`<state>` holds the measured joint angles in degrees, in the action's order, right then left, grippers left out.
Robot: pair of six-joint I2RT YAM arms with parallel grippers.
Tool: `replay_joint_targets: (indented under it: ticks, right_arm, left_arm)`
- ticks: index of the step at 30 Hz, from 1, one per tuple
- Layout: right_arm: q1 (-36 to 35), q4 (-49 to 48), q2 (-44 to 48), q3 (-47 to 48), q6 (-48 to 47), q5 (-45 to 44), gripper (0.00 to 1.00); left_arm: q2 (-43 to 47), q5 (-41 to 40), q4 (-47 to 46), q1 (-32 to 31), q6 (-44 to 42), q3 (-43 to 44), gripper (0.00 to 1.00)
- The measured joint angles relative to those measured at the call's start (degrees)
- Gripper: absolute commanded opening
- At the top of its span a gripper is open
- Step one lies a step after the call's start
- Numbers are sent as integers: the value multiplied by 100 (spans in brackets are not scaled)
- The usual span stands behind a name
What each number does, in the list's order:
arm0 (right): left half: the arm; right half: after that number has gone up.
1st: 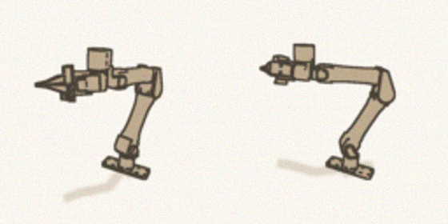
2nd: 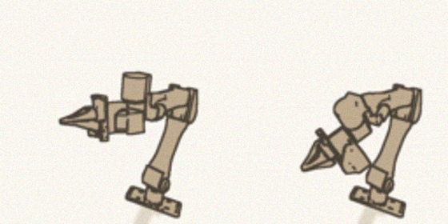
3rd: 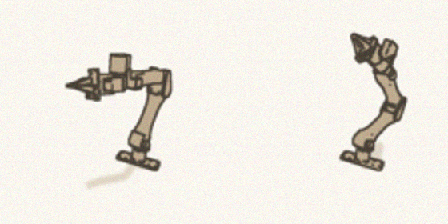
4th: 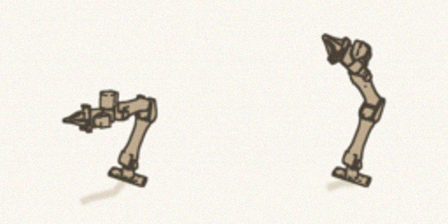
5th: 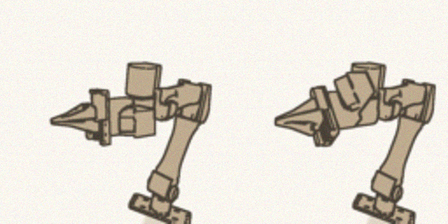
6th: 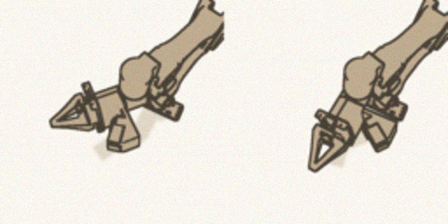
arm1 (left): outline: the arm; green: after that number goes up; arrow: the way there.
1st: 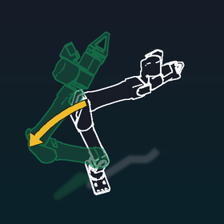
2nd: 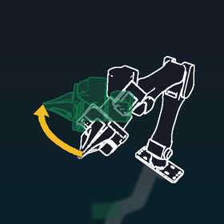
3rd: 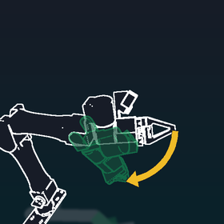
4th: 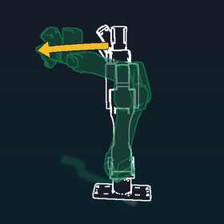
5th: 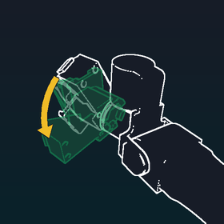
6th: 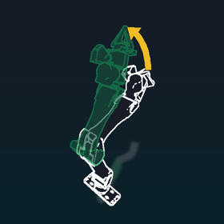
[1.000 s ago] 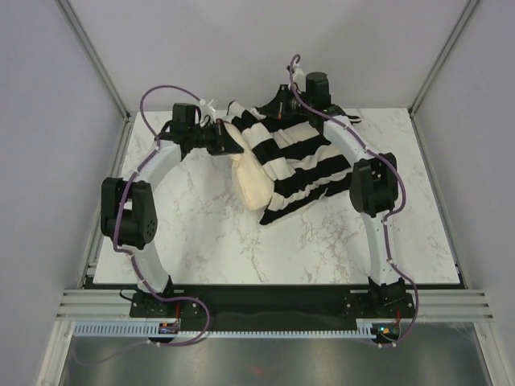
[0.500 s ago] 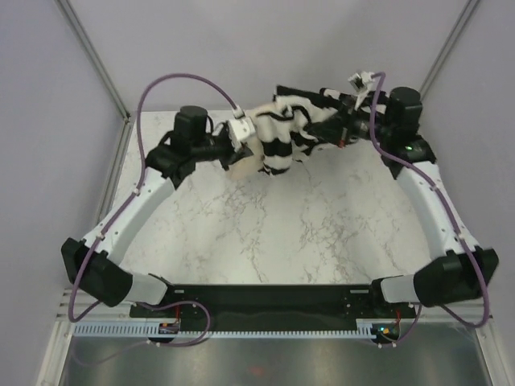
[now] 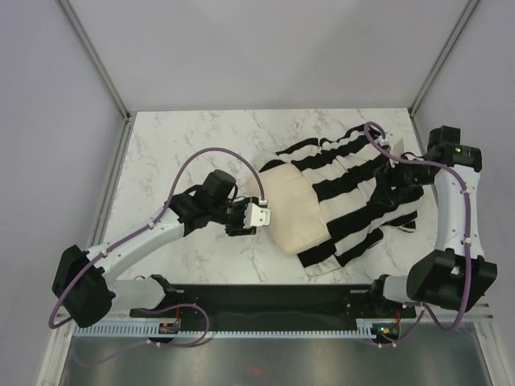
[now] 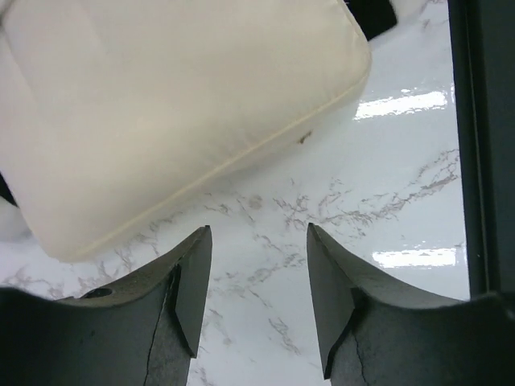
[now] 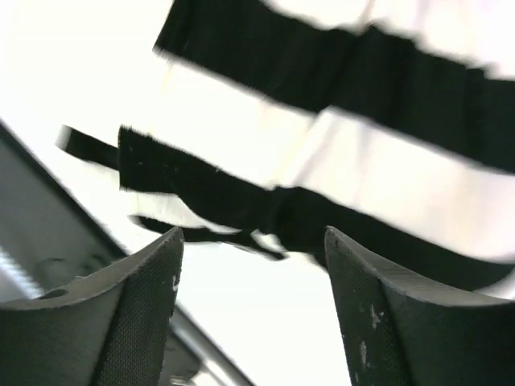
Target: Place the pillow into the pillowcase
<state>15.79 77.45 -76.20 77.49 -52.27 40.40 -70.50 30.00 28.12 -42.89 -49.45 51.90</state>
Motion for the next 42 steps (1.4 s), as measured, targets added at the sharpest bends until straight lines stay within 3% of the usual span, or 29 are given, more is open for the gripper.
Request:
replay_joint_targets:
  ticks: [1, 2, 5, 8, 9, 10, 11, 14, 15, 16, 19, 23, 26, 29, 32, 33, 35, 36, 38, 39, 42]
  right_arm:
    - [76, -109, -96, 190, -155, -111, 95]
    - [116, -205, -125, 232, -334, -240, 98]
    - [129, -249, -4, -262, -960, -763, 98]
    - [120, -129, -103, -656, -966, -1034, 92]
    - [114, -166, -192, -664, -811, -1032, 90]
    - [79, -295, -278, -643, -542, -1027, 84]
    - [-28, -560, -369, -605, -188, -1054, 82]
    - [-691, -1515, -662, -356, 1091, -1189, 80]
    - [-942, -1823, -741, -271, 1416, -1272, 81]
    - [-1300, -2192, -881, -153, 1834, -1436, 81]
    - [-2365, -3012, -1543, 542, 2778, -1993, 83]
    - [-3346, -3650, -2553, 1521, 3388, -2660, 90]
    - [-3825, -3773, -3108, 1770, 3565, -3195, 91]
    - [-4065, -3744, -3558, 1781, 3637, -3696, 86]
    - [-4081, -3720, -3891, 1781, 3727, -3980, 53]
    - [-4074, -3724, -3921, 1781, 3738, -4028, 29]
    - [-4061, -3709, -3921, 1812, 3775, -4000, 4]
    - [-4050, -3694, -3921, 1869, 3838, -3893, 0]
    - [-4035, -3670, -3912, 1934, 3904, -3637, 0]
    - [-4013, -3657, -3899, 1956, 3960, -3394, 0]
    - [-4009, -3676, -3810, 1969, 4221, -2623, 0]
  left_arm:
    - [59, 2, 55, 61, 85, -37, 61]
    - [136, 0, 109, 116, 201, -105, 61]
    - [175, 7, 293, 168, 592, -186, 62]
    - [-114, 120, 319, 424, 1392, -114, 63]
    - [-323, 170, 313, 597, 1633, -15, 63]
    - [-562, 197, 306, 804, 1812, 94, 74]
    - [-815, 273, 234, 1054, 2144, 203, 76]
    - [-1329, 723, -315, 1768, 4146, 214, 81]
    - [-1390, 796, -581, 1919, 4728, 131, 93]
    - [-1399, 820, -861, 1996, 5230, 13, 98]
    - [-1458, 916, -1547, 1980, 6583, -280, 100]
    - [-1912, 883, -2317, 1915, 7781, -299, 100]
    - [-2251, 750, -2736, 1912, 8452, -304, 94]
    - [-2634, 640, -3182, 1899, 9042, -321, 87]
    - [-3045, 612, -3628, 1825, 9506, -321, 86]
    - [-3174, 619, -3797, 1784, 9648, -317, 84]
    - [-3405, 662, -4131, 1718, 9901, -308, 79]
    - [-3528, 708, -4308, 1690, 10026, -289, 65]
    - [-3764, 839, -4645, 1659, 10292, -225, 48]
    - [-3884, 935, -4828, 1650, 10410, -164, 32]
    - [-4138, 1154, -5372, 1641, 10804, -31, 8]
